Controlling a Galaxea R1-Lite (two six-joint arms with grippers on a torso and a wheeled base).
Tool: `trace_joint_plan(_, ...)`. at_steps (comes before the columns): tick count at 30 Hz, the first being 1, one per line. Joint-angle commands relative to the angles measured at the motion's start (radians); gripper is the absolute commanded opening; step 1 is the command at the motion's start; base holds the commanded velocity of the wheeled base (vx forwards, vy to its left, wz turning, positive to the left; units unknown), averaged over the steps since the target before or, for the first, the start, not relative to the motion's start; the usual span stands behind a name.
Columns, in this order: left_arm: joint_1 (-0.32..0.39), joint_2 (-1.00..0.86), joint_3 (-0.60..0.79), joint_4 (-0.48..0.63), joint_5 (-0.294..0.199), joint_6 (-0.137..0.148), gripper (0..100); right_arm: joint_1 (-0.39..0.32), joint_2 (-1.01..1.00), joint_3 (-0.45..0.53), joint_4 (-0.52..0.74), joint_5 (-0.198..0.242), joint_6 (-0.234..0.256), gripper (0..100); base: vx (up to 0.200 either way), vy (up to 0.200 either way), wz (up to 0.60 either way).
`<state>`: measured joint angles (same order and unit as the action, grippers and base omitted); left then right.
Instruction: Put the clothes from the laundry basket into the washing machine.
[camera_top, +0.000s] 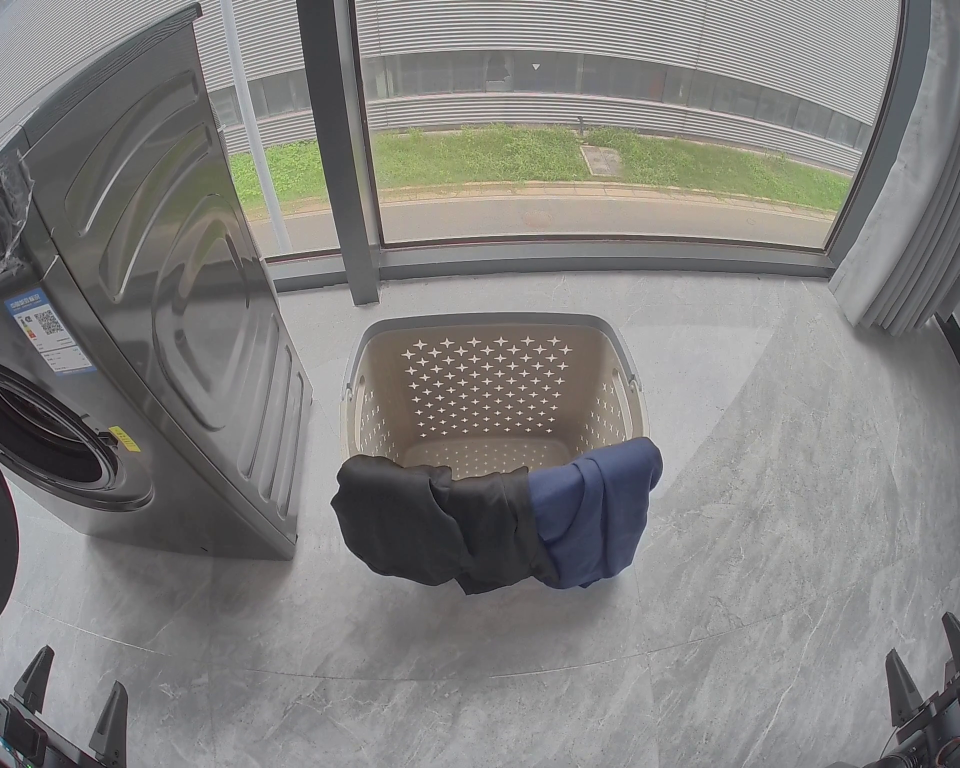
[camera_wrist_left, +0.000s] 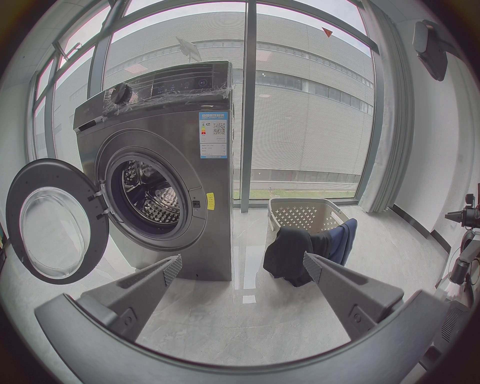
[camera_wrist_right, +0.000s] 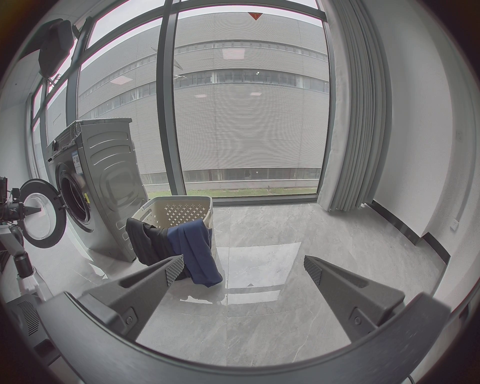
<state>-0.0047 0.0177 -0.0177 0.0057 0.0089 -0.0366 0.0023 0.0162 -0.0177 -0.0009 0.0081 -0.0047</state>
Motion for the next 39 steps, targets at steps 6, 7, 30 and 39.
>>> trace_joint_plan(6,0.000,-0.010,0.015,0.000,0.000,-0.003,100,0.001,-0.016,0.016,-0.002,0.001,0.000,100,0.067,0.000,0.00)
trace_joint_plan(7,0.000,-0.008,0.015,0.000,0.000,-0.003,100,0.001,-0.016,0.016,-0.002,0.001,-0.001,100,0.000,0.000,0.00)
trace_joint_plan(30,0.000,-0.008,0.015,0.000,0.000,-0.003,100,0.281,1.305,-0.177,-0.412,0.092,0.183,100,0.000,0.000,0.00)
trace_joint_plan(39,0.000,-0.010,0.015,0.000,0.000,-0.003,100,0.377,1.591,-0.237,-0.712,-0.028,0.247,100,0.000,0.000,0.00)
